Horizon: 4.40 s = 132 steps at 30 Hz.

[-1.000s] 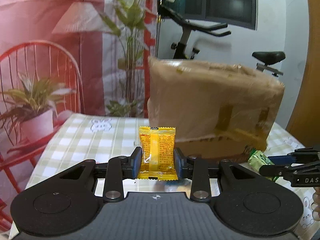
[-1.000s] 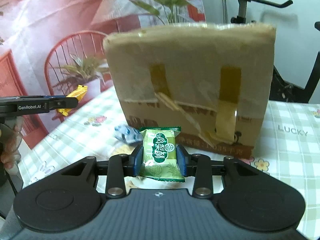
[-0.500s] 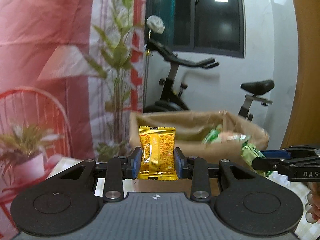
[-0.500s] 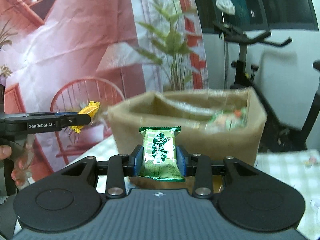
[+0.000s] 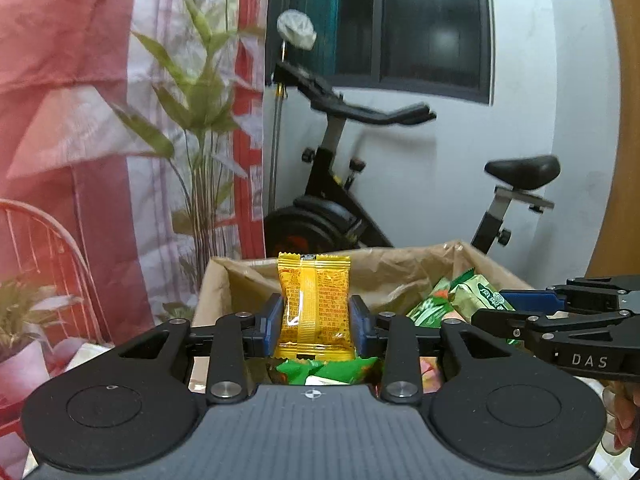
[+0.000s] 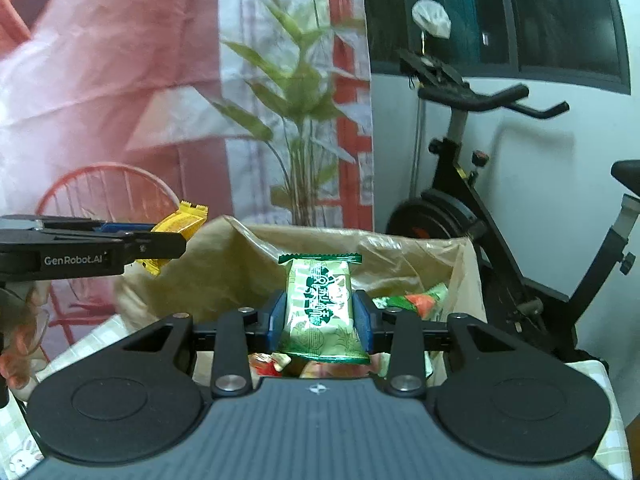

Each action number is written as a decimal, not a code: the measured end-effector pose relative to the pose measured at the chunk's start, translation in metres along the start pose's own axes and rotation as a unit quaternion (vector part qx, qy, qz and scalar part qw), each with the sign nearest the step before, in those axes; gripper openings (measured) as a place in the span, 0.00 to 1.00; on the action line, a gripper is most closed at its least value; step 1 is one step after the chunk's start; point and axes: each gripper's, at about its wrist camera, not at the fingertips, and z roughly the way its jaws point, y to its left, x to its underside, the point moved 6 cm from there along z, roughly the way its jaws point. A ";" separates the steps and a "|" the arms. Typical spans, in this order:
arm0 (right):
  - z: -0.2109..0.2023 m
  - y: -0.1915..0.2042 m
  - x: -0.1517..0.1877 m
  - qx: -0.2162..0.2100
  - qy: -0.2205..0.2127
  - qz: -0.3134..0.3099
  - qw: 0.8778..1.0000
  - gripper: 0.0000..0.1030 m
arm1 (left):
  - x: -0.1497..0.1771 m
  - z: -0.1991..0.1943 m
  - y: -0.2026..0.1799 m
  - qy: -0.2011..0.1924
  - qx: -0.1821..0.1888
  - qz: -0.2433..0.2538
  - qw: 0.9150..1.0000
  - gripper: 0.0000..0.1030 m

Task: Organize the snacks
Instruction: 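Lift both packets over the lined box and open both tools to drop them, then lower both open tools back toward the remaining snacks on the table, then grasp the blue-and-white candy with the left tool while the right grasps the cracker packet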

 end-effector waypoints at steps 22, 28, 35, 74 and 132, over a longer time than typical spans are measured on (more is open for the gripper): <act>-0.058 0.006 0.028 -0.008 0.023 0.039 0.999 0.44 | 0.024 -0.074 0.015 0.039 -0.020 0.000 0.999 0.59; -0.073 0.012 0.045 -0.012 0.030 0.043 0.999 0.44 | 0.037 -0.088 0.009 0.042 -0.016 0.009 0.999 0.59; -0.080 0.016 0.065 -0.016 0.042 0.051 0.998 0.44 | 0.058 -0.093 0.007 0.054 -0.010 0.005 0.998 0.59; -0.049 0.042 0.130 -0.034 0.117 0.067 0.990 0.43 | 0.121 -0.084 0.042 0.108 -0.022 -0.035 0.993 0.58; 0.027 0.103 0.200 -0.160 0.237 -0.111 0.952 0.51 | 0.179 -0.034 0.067 0.188 0.009 -0.072 0.979 0.58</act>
